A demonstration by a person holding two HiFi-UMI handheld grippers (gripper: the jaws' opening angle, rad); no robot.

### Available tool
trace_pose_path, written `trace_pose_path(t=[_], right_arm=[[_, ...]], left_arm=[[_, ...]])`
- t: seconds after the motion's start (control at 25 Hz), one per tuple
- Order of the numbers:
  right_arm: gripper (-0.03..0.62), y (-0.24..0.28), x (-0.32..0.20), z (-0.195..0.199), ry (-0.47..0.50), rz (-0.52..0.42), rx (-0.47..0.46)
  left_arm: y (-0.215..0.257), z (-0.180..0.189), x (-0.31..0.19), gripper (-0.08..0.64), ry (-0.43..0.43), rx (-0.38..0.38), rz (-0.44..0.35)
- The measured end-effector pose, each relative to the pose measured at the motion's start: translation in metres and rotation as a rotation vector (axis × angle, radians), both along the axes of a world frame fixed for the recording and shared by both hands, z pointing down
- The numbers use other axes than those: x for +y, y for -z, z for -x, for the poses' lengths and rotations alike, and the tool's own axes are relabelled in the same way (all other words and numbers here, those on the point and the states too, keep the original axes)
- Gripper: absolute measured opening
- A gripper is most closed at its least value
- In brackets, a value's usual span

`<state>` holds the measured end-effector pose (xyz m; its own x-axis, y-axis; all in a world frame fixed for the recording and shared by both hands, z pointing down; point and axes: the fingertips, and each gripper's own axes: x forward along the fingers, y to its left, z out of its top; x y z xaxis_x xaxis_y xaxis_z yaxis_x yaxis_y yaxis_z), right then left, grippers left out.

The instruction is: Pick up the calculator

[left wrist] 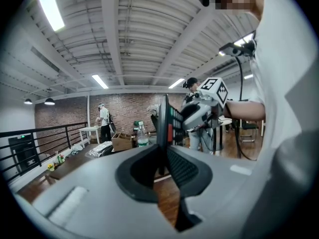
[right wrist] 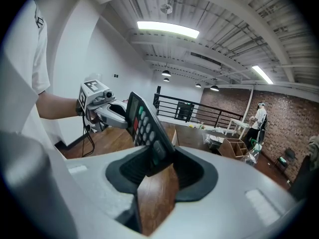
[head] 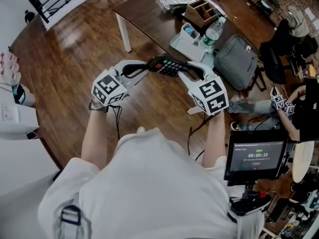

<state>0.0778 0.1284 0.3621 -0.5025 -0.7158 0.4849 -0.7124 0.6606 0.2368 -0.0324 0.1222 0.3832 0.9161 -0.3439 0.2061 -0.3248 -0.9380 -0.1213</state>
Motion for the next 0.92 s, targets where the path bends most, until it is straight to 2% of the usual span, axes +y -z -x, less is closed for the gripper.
trace_pose_path(t=[0.92], right_arm=[[0.144,0.0041,-0.0073,0.008,0.0,0.008,0.008]], left_arm=[[0.0031,0.0073,-0.0079,0.052,0.002,-0.026,-0.003]])
